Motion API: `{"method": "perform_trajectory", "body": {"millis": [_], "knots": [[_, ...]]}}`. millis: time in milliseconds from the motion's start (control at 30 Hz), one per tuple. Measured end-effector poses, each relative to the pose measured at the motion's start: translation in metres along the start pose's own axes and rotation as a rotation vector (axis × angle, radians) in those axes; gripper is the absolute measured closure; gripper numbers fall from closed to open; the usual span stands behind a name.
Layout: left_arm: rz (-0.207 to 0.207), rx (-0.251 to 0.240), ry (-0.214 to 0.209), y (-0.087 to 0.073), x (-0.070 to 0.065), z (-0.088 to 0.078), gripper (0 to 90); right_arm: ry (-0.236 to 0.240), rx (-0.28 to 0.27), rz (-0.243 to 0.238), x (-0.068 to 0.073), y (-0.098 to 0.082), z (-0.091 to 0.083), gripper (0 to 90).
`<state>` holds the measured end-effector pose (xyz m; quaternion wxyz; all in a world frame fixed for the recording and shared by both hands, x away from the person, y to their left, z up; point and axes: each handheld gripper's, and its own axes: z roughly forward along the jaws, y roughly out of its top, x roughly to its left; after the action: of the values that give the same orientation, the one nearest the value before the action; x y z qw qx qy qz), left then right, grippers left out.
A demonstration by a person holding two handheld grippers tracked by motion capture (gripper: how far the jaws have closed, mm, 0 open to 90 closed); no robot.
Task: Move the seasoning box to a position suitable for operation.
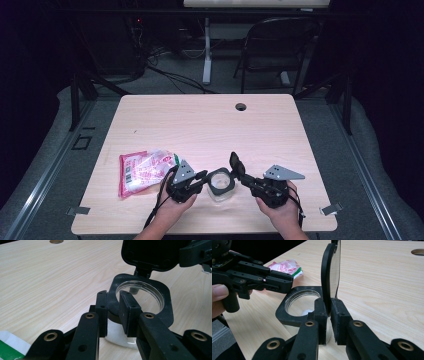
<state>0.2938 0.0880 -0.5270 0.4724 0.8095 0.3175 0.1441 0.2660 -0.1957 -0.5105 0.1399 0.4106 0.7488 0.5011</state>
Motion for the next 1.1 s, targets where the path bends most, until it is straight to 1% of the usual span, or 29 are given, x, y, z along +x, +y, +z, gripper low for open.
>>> {"method": "perform_trajectory", "body": {"millis": [300, 400, 433, 467, 533, 567, 733, 900, 967, 1000, 1100], "knots": [[0.004, -0.001, 0.004, 0.0, 0.0, -0.001, 77.4, -0.006, -0.007, 0.009, -0.004, 0.003, 0.004, 84.2], [0.002, -0.002, 0.007, -0.001, 0.0, -0.003, 77.3, -0.008, -0.003, 0.008, -0.008, 0.005, 0.006, 84.3], [0.003, -0.002, 0.012, -0.001, 0.0, -0.004, 77.2, -0.007, -0.002, 0.01, -0.009, 0.006, 0.007, 84.3], [0.001, -0.005, 0.013, -0.001, 0.0, -0.004, 77.0, -0.006, -0.012, 0.015, -0.01, 0.006, 0.009, 84.4], [-0.007, -0.006, 0.022, -0.003, 0.001, -0.007, 76.9, -0.003, -0.007, 0.025, -0.015, 0.009, 0.011, 84.4], [-0.007, -0.006, 0.022, -0.003, 0.001, -0.007, 76.9, -0.003, -0.007, 0.025, -0.015, 0.009, 0.011, 84.4], [-0.012, -0.007, 0.04, -0.006, 0.003, -0.013, 76.8, -0.001, -0.016, 0.048, -0.023, 0.013, 0.017, 84.7], [-0.019, -0.008, 0.059, -0.009, 0.005, -0.018, 76.7, -0.001, -0.018, 0.051, -0.027, 0.016, 0.021, 84.8], [-0.028, -0.007, 0.067, -0.01, 0.005, -0.019, 76.7, -0.003, -0.014, 0.052, -0.028, 0.017, 0.023, 84.9], [-0.022, -0.009, 0.067, -0.01, 0.006, -0.019, 76.6, -0.002, -0.015, 0.053, -0.029, 0.018, 0.025, 84.9], [-0.026, -0.006, 0.072, -0.011, 0.006, -0.02, 76.6, -0.004, -0.015, 0.056, -0.031, 0.019, 0.027, 85.0]]}}
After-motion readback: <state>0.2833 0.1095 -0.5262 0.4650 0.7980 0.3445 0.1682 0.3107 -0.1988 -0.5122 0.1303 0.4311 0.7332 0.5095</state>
